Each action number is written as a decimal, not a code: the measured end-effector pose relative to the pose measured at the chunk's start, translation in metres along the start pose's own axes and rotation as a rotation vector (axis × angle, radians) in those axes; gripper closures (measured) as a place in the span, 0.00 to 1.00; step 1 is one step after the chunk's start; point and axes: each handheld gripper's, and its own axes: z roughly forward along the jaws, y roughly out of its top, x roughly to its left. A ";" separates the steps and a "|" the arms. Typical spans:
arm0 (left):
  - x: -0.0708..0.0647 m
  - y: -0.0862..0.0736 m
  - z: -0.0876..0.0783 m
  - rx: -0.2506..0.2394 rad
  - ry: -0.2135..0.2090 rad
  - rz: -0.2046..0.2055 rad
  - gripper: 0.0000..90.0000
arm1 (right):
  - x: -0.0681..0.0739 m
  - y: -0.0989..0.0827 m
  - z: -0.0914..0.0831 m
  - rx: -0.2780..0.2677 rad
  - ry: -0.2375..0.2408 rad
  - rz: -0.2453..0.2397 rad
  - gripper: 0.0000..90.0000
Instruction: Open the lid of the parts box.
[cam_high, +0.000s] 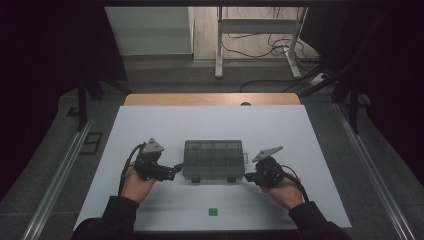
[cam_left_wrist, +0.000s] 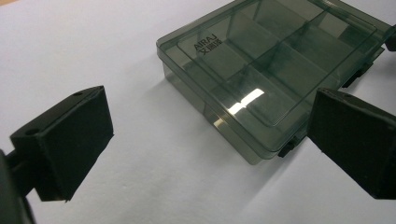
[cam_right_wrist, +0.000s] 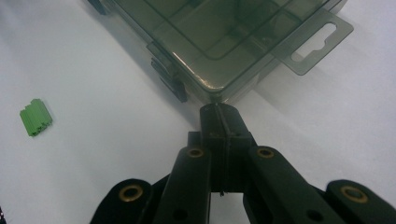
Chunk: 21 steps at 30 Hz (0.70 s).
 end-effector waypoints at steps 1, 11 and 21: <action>0.000 0.000 0.000 -0.002 -0.001 -0.001 0.01 | 0.000 0.000 0.000 0.000 0.000 0.000 0.99; 0.004 -0.001 -0.007 -0.007 -0.053 -0.061 0.03 | 0.001 0.002 -0.007 -0.049 0.011 0.017 0.99; 0.001 -0.001 -0.011 0.020 -0.096 -0.043 0.05 | 0.001 0.007 -0.014 -0.089 0.017 0.025 0.99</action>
